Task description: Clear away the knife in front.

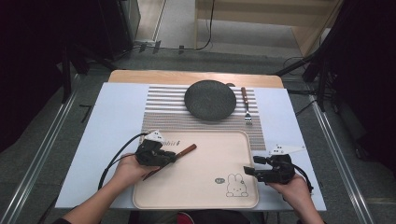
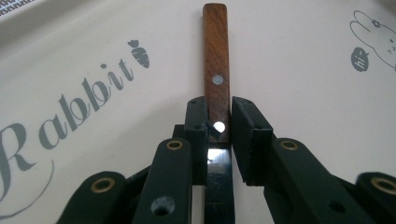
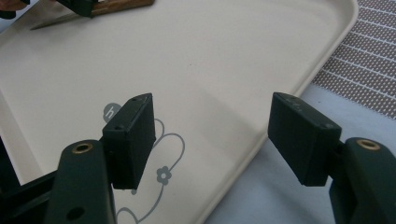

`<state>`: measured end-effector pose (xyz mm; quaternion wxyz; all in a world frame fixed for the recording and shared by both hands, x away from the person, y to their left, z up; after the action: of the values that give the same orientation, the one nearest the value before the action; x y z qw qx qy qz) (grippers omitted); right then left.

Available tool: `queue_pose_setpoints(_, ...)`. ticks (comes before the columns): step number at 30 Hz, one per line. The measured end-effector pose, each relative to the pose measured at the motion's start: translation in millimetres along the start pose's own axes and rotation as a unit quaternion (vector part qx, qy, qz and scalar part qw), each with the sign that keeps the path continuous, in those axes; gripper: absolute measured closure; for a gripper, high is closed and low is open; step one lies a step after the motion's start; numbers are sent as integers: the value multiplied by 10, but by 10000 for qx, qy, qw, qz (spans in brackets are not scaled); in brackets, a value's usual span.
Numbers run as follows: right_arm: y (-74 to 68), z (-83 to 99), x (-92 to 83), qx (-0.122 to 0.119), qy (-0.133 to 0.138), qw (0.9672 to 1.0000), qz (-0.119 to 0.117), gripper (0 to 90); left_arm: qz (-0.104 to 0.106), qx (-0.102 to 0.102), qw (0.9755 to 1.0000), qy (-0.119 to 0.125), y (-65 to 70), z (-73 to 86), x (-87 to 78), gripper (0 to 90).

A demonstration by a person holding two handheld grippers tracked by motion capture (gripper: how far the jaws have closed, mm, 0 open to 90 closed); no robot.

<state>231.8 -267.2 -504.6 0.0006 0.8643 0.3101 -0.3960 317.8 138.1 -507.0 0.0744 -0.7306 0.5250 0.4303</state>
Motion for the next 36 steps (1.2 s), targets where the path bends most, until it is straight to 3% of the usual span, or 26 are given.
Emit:
queue_pose_setpoints(2, 1, 0, -1, -9, 2, 10000, 1, 311, 146, -61, 9999, 15, -4, -7, -3, 653)
queue_pose_setpoints(5, 1, 0, -2, -11, 4, 10000, 7, 311, 203, -95, 9997, -12, 6, -14, -4, 606)
queue_pose_setpoints(7, 1, 0, -3, -8, 5, 10000, 7, 311, 130, 46, 9999, -15, 26, -33, -18, 551)
queue_pose_setpoints(10, 2, 0, -2, -14, 2, 10000, 7, 312, 206, 79, 9997, 79, 27, -51, -34, 501)
queue_pose_setpoints(12, 1, 1, -3, -14, 0, 10000, 11, 311, 182, 216, 9995, 135, 44, -79, -43, 453)
queue_pose_setpoints(13, 2, 1, -2, -15, 0, 10000, 15, 311, 182, 216, 9995, 135, 44, -79, -43, 449)
queue_pose_setpoints(17, 0, 1, 2, -13, -6, 10000, 15, 311, 247, 558, 9973, 400, 113, -170, -40, 411)
queue_pose_setpoints(20, 0, 1, 4, -30, -6, 10000, 13, 311, 265, 644, 9968, 387, 125, -206, -13, 396)
queue_pose_setpoints(25, -1, 2, 5, -6, -32, 10000, 18, 312, 304, 682, 9965, 383, 143, -288, 86, 398)
queue_pose_setpoints(29, 0, 2, 7, -18, -39, 10000, 21, 311, 323, 580, 9972, 341, 172, -373, 193, 447)
queue_pose_setpoints(30, -2, 2, 6, -17, -28, 10000, 18, 311, 322, 512, 9976, 350, 196, -404, 237, 533)
queue_pose_setpoints(32, -1, 2, 5, -23, -21, 10000, 18, 311, 334, 517, 9975, 339, 213, -422, 275, 568)
queue_pose_setpoints(33, 1, 2, 1, -15, -9, 10000, 17, 311, 331, 538, 9976, 300, 225, -432, 300, 662)
queue_pose_setpoints(34, 1, 2, 1, -15, -9, 10000, 17, 311, 334, 548, 9975, 286, 233, -438, 328, 662)
queue_pose_setpoints(36, 3, 3, -1, -16, -12, 10000, 17, 311, 301, 582, 9976, 223, 246, -442, 365, 745)
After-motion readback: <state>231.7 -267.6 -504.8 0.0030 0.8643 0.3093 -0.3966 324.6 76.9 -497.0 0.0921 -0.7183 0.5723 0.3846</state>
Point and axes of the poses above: each handheld gripper's, and its own axes: x roughly forward along the jaws, z roughly out of its underside, y roughly to its right, the point moved 1 cm from there along x, roughly forward along the jaws, and after that the axes turned 6 degrees about z, right-handed, at the moved point
